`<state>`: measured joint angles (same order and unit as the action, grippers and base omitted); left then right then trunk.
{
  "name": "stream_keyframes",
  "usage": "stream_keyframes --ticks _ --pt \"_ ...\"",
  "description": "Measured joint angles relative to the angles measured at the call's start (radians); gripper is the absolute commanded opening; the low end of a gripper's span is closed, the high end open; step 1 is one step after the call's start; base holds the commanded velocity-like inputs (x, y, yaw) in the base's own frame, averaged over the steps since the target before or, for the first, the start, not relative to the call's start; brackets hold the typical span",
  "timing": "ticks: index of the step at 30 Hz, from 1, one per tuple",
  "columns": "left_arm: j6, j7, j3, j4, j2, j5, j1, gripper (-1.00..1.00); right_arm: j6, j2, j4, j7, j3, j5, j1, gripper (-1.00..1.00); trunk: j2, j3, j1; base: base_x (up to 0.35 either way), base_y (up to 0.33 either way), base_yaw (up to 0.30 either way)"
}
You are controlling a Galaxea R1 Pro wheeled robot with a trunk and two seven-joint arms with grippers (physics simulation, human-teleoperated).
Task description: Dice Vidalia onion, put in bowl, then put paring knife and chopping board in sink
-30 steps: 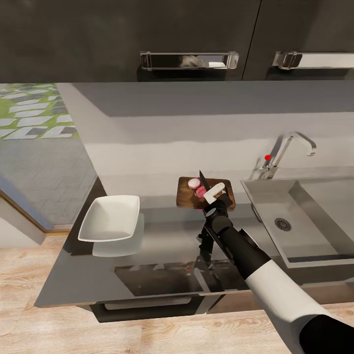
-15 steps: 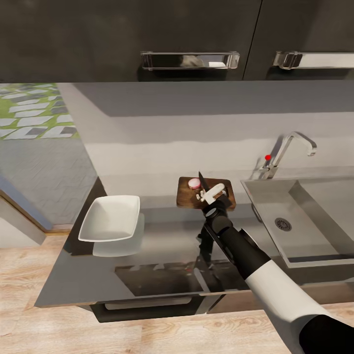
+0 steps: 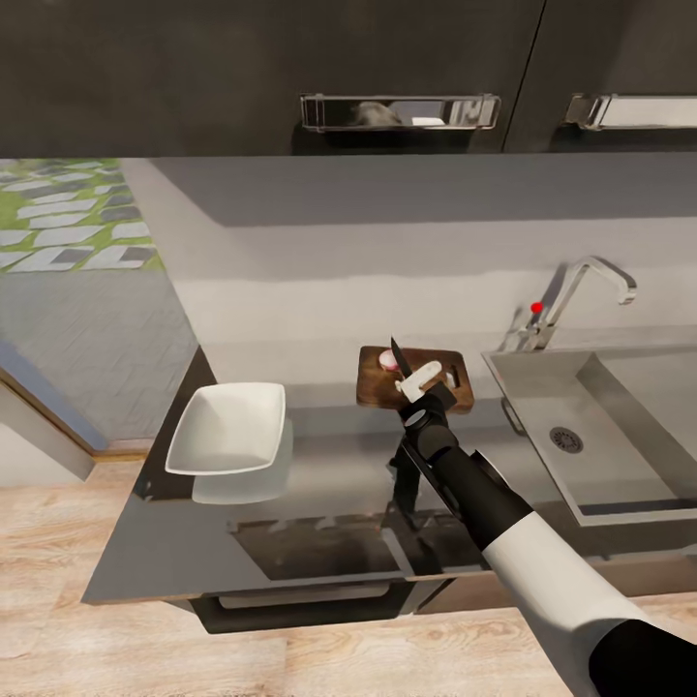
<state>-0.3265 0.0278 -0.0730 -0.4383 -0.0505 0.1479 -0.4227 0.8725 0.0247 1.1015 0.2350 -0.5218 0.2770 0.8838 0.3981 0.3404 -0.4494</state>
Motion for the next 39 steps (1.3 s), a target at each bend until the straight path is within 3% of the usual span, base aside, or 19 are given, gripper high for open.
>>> stream_keyframes --ticks 22,34,36,37,38,39 --pt "0.000 0.000 0.000 0.000 0.000 0.000 0.000 1.00 0.002 0.003 -0.003 0.000 0.000 0.006 0.000 -1.00 0.000 0.036 0.000 0.000 0.000 0.000" --pt "0.000 0.000 0.000 0.000 0.000 0.000 0.000 1.00 -0.001 0.004 0.007 -0.001 0.003 0.001 0.000 -1.00 0.000 0.036 0.000 0.000 0.000 0.000" --pt "0.000 0.000 0.000 0.000 0.000 0.000 0.000 1.00 -0.001 0.005 0.022 -0.002 0.028 -0.012 0.000 -1.00 0.000 0.036 0.000 0.000 0.000 0.000" --pt "0.000 0.000 0.000 0.000 0.000 0.000 0.000 1.00 -0.001 0.004 0.047 -0.001 0.068 -0.043 0.000 -1.00 0.000 0.036 0.000 0.000 0.000 0.000" --pt "0.000 0.000 0.000 0.000 0.000 0.000 0.000 1.00 -0.001 0.001 0.078 -0.006 0.122 -0.098 0.000 -1.00 0.000 0.036 0.000 0.000 0.000 0.000" --pt "0.000 0.000 0.000 0.000 0.000 0.000 0.000 1.00 0.001 -0.003 0.108 -0.028 0.199 -0.183 0.001 -1.00 0.000 0.036 0.000 0.000 0.000 0.000"
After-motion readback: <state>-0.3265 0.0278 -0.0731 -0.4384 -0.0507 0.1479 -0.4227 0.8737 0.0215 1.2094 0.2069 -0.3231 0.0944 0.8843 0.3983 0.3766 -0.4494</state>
